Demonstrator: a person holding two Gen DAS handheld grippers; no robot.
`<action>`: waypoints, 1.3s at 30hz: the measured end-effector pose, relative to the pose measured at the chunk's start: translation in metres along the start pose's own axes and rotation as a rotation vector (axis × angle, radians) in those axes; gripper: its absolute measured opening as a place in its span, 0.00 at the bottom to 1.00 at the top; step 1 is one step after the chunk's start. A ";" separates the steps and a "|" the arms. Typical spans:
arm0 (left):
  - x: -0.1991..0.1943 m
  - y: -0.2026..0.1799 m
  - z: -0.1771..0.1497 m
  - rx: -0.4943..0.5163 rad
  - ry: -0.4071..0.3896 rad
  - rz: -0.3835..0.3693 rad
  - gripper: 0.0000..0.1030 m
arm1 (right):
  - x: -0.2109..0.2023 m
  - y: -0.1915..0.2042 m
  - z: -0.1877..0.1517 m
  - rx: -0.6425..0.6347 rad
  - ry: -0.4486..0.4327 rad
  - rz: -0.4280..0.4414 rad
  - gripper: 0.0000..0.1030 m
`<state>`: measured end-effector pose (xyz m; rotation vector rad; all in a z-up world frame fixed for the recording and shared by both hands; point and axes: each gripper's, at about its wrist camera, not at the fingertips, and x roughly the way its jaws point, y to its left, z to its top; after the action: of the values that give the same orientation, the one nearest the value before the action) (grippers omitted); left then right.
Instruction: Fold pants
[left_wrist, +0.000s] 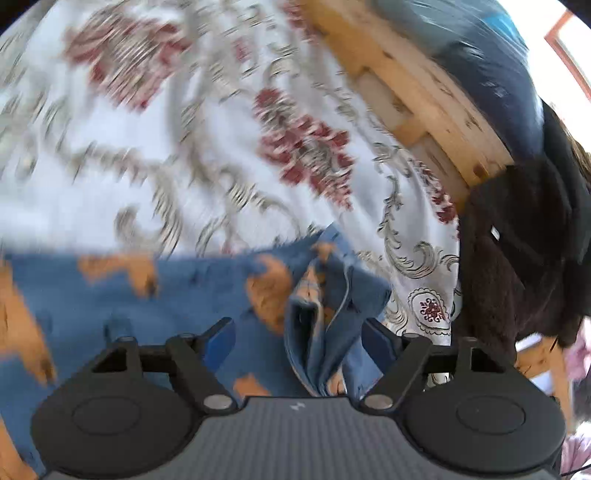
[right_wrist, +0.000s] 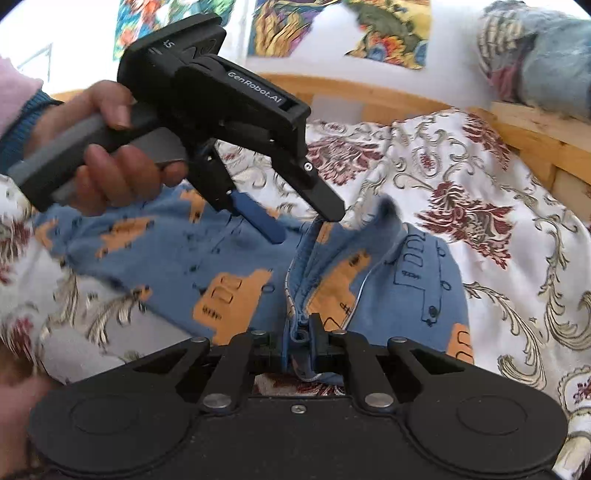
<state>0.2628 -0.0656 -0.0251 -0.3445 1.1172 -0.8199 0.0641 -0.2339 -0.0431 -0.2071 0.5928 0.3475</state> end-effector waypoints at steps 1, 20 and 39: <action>0.000 0.003 -0.003 -0.015 -0.003 0.001 0.79 | 0.001 0.001 0.000 -0.011 -0.002 -0.004 0.11; 0.020 -0.008 0.002 -0.073 -0.024 0.110 0.16 | -0.010 0.008 0.005 -0.091 -0.031 -0.002 0.13; -0.035 0.030 -0.034 -0.003 -0.092 0.084 0.13 | -0.001 0.047 0.024 -0.097 0.039 0.126 0.12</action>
<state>0.2384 -0.0151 -0.0357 -0.3323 1.0403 -0.7216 0.0575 -0.1837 -0.0276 -0.2707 0.6298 0.4954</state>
